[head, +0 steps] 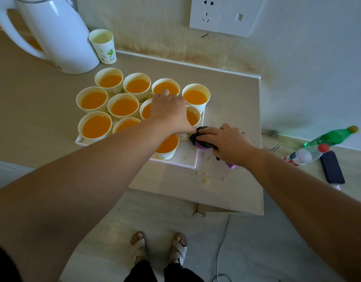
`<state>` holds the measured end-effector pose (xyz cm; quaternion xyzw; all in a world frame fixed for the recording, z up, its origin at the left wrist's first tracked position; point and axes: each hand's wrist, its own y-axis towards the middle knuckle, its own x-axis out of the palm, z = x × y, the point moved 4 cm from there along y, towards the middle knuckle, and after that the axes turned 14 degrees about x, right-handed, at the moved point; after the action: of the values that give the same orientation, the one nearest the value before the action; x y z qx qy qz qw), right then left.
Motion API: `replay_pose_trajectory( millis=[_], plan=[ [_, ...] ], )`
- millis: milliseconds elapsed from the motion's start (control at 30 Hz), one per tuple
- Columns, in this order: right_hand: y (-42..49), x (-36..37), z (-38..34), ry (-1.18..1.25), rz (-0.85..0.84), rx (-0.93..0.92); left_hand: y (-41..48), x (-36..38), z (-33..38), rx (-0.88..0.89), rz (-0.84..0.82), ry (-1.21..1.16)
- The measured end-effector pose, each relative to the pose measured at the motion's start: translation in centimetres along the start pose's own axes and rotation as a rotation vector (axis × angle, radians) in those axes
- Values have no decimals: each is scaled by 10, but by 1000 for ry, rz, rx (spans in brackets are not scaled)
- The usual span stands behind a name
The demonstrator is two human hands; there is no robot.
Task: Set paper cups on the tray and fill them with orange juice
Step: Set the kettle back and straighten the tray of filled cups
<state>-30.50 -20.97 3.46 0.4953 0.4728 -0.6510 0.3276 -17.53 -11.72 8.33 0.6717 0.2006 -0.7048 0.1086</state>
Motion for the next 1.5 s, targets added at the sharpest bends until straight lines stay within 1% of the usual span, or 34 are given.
replay_pose_trajectory(
  millis=[167,433,533,633,700,767,900,1100,1333,1400,1500],
  plan=[
    [2,1,2,24,6,10,1,0,-1,14,0,-21],
    [4,-2,3,10,-6,20,-1,-20,-2,31,74,-93],
    [9,-7,0,-66,-14,23,-3,-31,-3,25,80,-113],
    [15,-13,-6,-220,-44,19,-5,-43,-3,29,85,-152],
    [19,-18,-12,-304,-76,3,-6,-50,-5,27,95,-173],
    [23,-22,-18,-339,-124,-6,-7,-55,-6,27,105,-181],
    [26,-24,-23,-324,-190,-10,-11,-61,-9,28,119,-211],
    [1,-7,-36,-266,-249,-125,-15,-68,-14,20,150,-209],
    [17,-14,-31,-200,-197,45,-23,-66,-16,41,155,-239],
    [15,-13,-34,-168,-209,47,-25,-64,-17,42,154,-255],
    [11,-12,-38,-176,-249,-12,-28,-62,-18,49,150,-261]
  ],
)
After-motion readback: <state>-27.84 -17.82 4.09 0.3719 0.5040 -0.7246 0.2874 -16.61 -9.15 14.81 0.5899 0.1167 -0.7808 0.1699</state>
